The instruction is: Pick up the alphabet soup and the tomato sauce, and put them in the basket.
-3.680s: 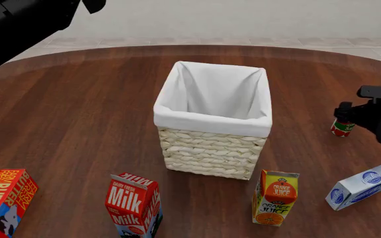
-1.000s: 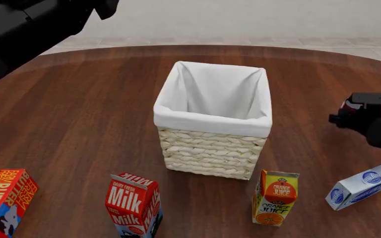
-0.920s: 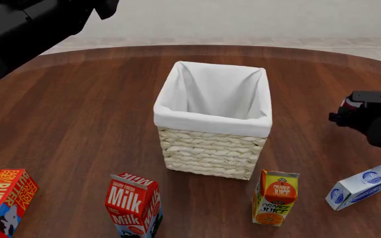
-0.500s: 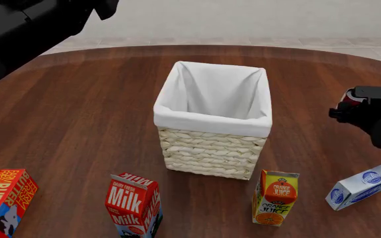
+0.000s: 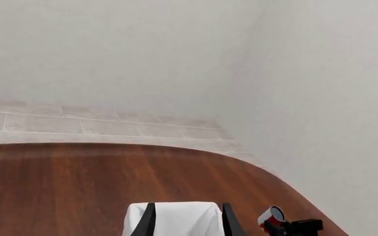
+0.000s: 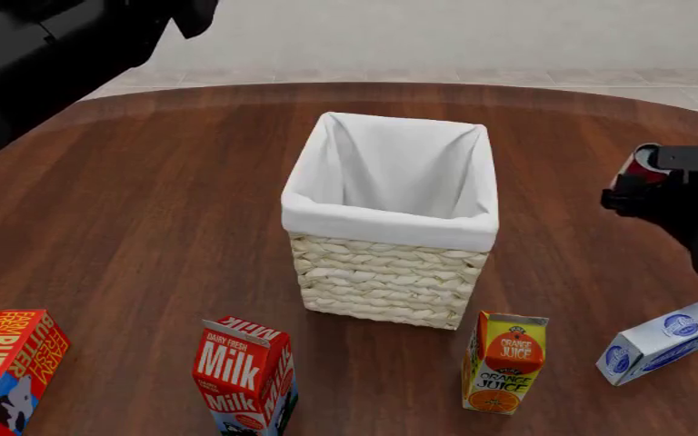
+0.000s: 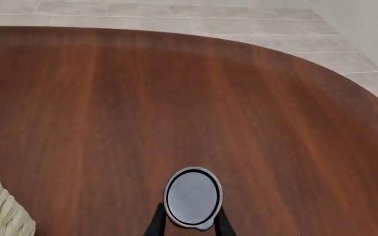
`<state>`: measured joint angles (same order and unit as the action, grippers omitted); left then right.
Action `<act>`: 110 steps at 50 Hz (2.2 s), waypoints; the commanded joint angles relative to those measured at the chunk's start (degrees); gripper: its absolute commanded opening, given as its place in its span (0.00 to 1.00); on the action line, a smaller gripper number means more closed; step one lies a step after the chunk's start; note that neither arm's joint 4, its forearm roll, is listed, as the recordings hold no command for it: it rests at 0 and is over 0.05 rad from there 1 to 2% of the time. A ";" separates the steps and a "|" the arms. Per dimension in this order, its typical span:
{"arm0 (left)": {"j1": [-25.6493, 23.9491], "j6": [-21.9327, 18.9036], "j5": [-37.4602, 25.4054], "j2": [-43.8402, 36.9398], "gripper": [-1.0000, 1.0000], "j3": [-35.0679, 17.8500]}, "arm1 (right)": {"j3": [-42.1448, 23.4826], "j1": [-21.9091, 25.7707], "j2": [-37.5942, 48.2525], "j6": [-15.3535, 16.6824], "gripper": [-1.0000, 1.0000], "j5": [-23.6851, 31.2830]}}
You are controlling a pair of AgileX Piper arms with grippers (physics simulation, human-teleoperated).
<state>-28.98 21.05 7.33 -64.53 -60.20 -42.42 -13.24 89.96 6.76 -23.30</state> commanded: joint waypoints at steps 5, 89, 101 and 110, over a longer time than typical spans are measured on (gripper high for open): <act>-0.18 0.11 0.09 0.42 1.00 0.14 | 4.89 2.60 -6.83 -1.57 0.00 -0.31; 0.13 0.72 0.42 2.93 1.00 2.00 | 7.55 17.88 -48.97 1.31 0.00 27.57; 0.39 0.92 0.76 3.37 1.00 2.90 | 4.94 22.95 -49.29 2.30 0.00 30.32; 0.53 1.09 0.97 3.48 1.00 3.26 | 3.47 26.34 -48.69 2.81 0.00 31.16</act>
<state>-28.62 21.97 8.10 -61.25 -57.39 -36.96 9.23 41.42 9.97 6.26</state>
